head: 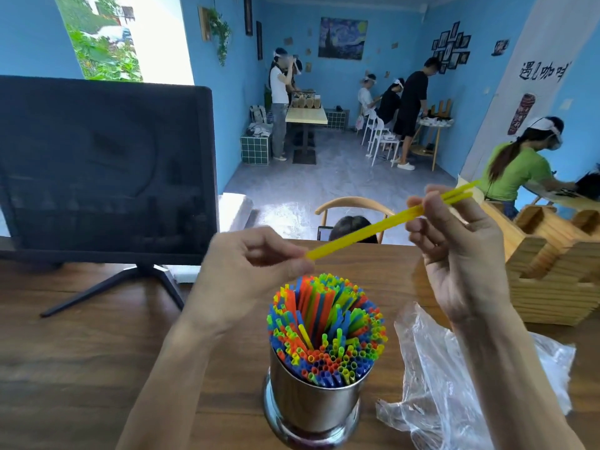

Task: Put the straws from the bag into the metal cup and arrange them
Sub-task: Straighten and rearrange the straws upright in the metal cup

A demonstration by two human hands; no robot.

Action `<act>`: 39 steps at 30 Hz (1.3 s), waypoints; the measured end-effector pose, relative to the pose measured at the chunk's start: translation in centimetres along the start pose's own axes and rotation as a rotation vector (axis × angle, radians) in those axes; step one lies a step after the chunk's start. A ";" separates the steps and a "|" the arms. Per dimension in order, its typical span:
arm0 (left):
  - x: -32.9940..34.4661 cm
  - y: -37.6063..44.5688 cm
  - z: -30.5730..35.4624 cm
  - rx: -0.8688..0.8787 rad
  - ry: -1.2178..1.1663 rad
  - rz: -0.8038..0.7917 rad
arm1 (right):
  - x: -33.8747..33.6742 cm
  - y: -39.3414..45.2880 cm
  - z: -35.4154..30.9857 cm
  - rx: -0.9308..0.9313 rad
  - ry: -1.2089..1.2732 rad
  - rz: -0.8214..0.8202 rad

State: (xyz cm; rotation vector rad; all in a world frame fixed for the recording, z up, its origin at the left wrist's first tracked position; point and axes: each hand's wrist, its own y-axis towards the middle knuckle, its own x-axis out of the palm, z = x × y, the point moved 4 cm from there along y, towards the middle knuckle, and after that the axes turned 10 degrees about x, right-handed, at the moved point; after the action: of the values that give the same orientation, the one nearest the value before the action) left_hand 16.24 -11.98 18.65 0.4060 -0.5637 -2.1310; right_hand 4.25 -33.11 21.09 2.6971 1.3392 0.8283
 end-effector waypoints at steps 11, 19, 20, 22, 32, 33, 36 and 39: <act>-0.9 0.0 -1.7 -0.186 0.613 -0.343 | 0.9 -1.1 -0.7 -0.160 -0.421 -0.008; 0.6 1.7 -0.8 -0.179 0.895 -0.575 | 0.9 -1.5 -2.1 -0.222 -0.405 -0.006; 0.9 1.8 -0.7 -0.168 0.930 -0.595 | 1.0 -1.6 -1.9 -0.207 -0.437 -0.022; 1.5 2.0 -0.7 -0.133 0.999 -0.651 | 1.3 -1.7 -1.3 -0.177 -0.492 -0.054; 2.3 2.5 -1.1 -0.073 0.971 -0.809 | 1.1 -2.4 2.7 -0.104 -0.901 -0.237; 2.2 2.5 -1.2 -0.086 0.952 -0.812 | 1.2 -2.4 3.2 -0.090 -0.936 -0.252; 2.1 2.4 -1.2 -0.106 0.909 -0.806 | 1.4 -2.7 4.0 -0.062 -0.976 -0.321; 2.0 2.4 -0.9 -0.112 0.858 -0.806 | 1.8 -2.7 4.2 -0.135 -1.122 -0.353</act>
State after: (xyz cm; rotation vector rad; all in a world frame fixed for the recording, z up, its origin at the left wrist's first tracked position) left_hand 17.20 -15.11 19.00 1.5775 0.2751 -2.3805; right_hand 5.10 -29.21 17.62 2.0495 1.2471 -0.5506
